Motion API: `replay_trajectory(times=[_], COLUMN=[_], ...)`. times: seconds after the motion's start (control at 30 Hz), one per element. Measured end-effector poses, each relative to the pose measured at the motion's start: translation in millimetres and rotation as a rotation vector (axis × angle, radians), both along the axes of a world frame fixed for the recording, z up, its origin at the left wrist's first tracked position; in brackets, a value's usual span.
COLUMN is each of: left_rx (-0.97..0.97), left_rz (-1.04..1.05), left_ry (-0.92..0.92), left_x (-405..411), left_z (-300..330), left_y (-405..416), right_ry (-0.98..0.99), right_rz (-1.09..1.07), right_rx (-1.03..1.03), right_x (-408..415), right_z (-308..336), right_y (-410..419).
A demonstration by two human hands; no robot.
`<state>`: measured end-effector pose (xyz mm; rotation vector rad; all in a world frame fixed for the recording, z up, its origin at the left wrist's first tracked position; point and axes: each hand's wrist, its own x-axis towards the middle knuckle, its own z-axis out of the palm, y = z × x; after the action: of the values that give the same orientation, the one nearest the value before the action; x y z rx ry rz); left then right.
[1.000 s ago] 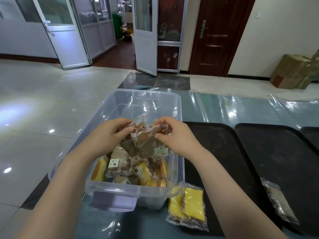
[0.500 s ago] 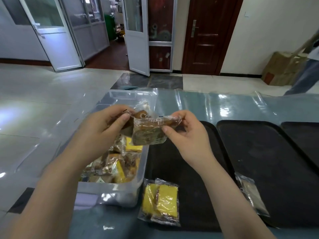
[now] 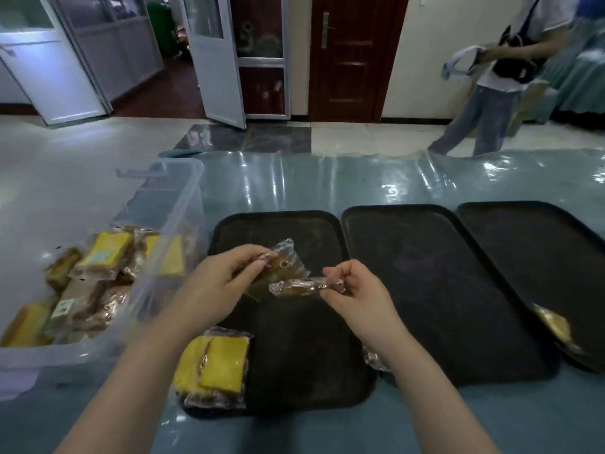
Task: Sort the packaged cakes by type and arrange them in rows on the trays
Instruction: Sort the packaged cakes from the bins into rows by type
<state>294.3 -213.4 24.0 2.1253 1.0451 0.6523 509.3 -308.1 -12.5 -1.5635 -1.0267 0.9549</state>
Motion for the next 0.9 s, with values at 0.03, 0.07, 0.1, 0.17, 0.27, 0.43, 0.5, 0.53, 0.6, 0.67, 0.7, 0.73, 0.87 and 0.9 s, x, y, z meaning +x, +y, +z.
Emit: replay_trajectory(times=[0.03,0.07,0.1,0.17,0.27,0.43,0.5,0.53,0.6,0.67,0.7,0.73,0.87,0.9], left_rx=[-0.017,-0.026,-0.031,-0.046,-0.075,0.049,0.13,0.149,0.204,0.293,0.327,0.354,0.428,0.434], left_rz=[-0.012,-0.021,-0.027,-0.034,-0.045,-0.054,-0.078,-0.088,-0.113,-0.176,-0.22,-0.274,-0.44,-0.459], left_ry=[0.017,0.031,0.041,0.051,0.066,0.106,0.101,0.095,0.121,0.201,0.234,0.254,0.326,0.357], left_x=[11.9,23.7,35.7,58.6,91.7,139.5,156.9,165.0,178.2,188.1,191.6,194.7,204.9,207.2], left_z=[-8.3,-17.1,-25.5,-41.3,-60.4,-80.7,-89.5,-95.2,-111.8,-130.0,-136.9,-144.0,-192.7,-204.0], left_y=[-3.1,-5.7,-8.1,-12.7,-20.6,-33.7,-39.2,-41.7,-46.2,-52.8,-57.7,-63.1,-78.7,-80.8], right_ry=[0.015,0.021,0.023,0.016,-0.028,-0.088,-0.097,-0.097,-0.075,-0.029,-0.004,0.018,0.053,0.045], right_rz=[-0.029,-0.055,-0.082,-0.129,-0.179,-0.242,-0.284,-0.311,-0.371,-0.42,-0.438,-0.452,-0.47,-0.467], right_rx=[-0.015,-0.03,-0.042,-0.059,-0.068,-0.091,-0.122,-0.135,-0.155,-0.164,-0.161,-0.157,-0.141,-0.146], right_x=[11.0,22.5,33.7,56.6,89.9,139.1,156.5,164.9,180.2,192.3,197.1,201.5,210.2,211.0], right_z=[-7.0,-14.5,-20.8,-33.8,-49.4,-71.1,-80.1,-84.6,-94.6,-104.0,-108.7,-113.9,-132.9,-137.2], right_y=[-7.4,-14.7,-21.8,-33.9,-48.0,-62.2,-66.6,-68.9,-73.7,-78.2,-80.3,-82.2,-89.5,-91.0])
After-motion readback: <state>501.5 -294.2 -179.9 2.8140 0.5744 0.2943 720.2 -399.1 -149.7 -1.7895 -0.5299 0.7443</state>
